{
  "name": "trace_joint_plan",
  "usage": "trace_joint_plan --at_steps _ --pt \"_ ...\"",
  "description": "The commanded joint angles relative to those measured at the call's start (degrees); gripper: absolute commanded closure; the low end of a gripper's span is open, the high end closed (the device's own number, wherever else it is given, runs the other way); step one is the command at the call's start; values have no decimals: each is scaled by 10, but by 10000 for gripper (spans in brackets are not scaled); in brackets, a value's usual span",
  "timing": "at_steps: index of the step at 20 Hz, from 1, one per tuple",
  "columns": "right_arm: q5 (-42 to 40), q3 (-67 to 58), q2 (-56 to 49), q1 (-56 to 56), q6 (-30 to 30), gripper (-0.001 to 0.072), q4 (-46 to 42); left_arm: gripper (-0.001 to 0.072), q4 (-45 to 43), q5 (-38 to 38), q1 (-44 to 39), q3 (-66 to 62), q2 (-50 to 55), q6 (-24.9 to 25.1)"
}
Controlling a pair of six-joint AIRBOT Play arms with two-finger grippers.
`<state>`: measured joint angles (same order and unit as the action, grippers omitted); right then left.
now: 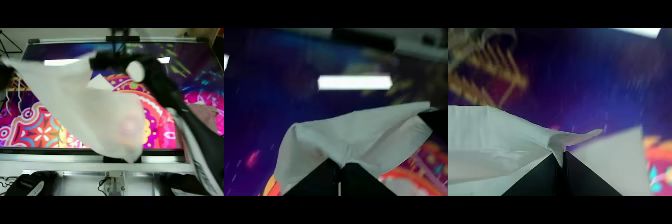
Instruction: Fold the shirts.
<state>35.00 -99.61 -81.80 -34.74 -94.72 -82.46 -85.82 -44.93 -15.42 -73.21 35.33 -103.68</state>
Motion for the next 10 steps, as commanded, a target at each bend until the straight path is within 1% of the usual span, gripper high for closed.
trace_joint_plan --at_steps 1,2,3,4,5,6,8,9,10 --pt "-163 -14 168 32 5 658 -154 656 91 160 0 -152 0 57" --pt "-165 -14 212 39 5 658 -173 656 91 148 0 -180 0 82" --pt "-133 -14 249 45 5 658 -181 656 91 124 0 -195 -1 96" --pt "-66 -14 282 47 5 658 -181 656 90 91 0 -200 -1 100" --pt "17 -14 306 47 5 658 -182 656 86 40 0 -198 0 100" --pt "120 -13 322 46 -3 658 -182 656 77 -20 0 -191 7 100" --pt "317 0 323 46 -59 658 -180 656 58 -149 0 -150 26 100" --pt "388 24 315 46 -75 658 -165 656 59 -201 0 -109 39 100" --pt "435 65 306 46 -76 658 -128 656 64 -232 0 -59 51 100"
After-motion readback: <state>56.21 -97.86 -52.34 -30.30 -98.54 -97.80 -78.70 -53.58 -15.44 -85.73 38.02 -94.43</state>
